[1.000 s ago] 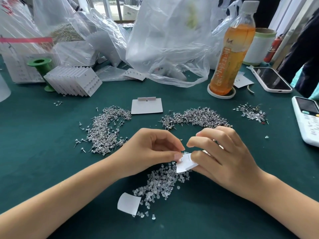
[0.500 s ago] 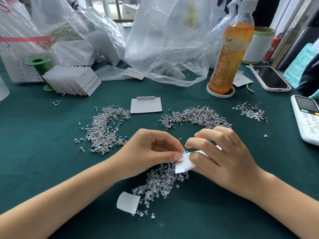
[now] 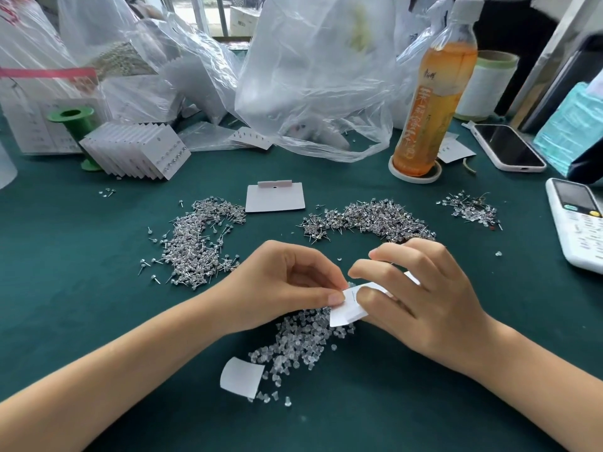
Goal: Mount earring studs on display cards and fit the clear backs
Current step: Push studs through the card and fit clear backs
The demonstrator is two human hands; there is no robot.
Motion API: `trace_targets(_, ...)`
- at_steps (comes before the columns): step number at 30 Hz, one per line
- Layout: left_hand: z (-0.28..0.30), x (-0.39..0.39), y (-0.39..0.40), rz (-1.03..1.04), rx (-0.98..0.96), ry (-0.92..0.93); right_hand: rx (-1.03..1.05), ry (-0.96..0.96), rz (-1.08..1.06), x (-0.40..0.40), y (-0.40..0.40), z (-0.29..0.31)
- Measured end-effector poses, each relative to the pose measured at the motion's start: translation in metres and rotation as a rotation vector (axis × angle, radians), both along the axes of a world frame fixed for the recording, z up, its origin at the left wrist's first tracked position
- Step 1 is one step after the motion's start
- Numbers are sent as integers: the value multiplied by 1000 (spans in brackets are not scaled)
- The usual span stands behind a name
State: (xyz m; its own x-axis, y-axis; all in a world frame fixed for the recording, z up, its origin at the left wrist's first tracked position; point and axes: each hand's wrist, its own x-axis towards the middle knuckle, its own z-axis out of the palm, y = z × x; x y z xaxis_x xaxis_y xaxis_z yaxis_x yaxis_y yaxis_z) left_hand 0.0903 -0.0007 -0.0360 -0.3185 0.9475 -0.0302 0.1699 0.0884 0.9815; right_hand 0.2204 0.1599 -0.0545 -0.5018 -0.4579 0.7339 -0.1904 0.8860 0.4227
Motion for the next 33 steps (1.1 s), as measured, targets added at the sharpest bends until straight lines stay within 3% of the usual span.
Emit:
trace_targets(15,2,0,2,58,25,-92,-76,23,-18,-2,3,-1)
trace_targets(33,-1,2,1,70,45,44,-38,9,-28,0,0,0)
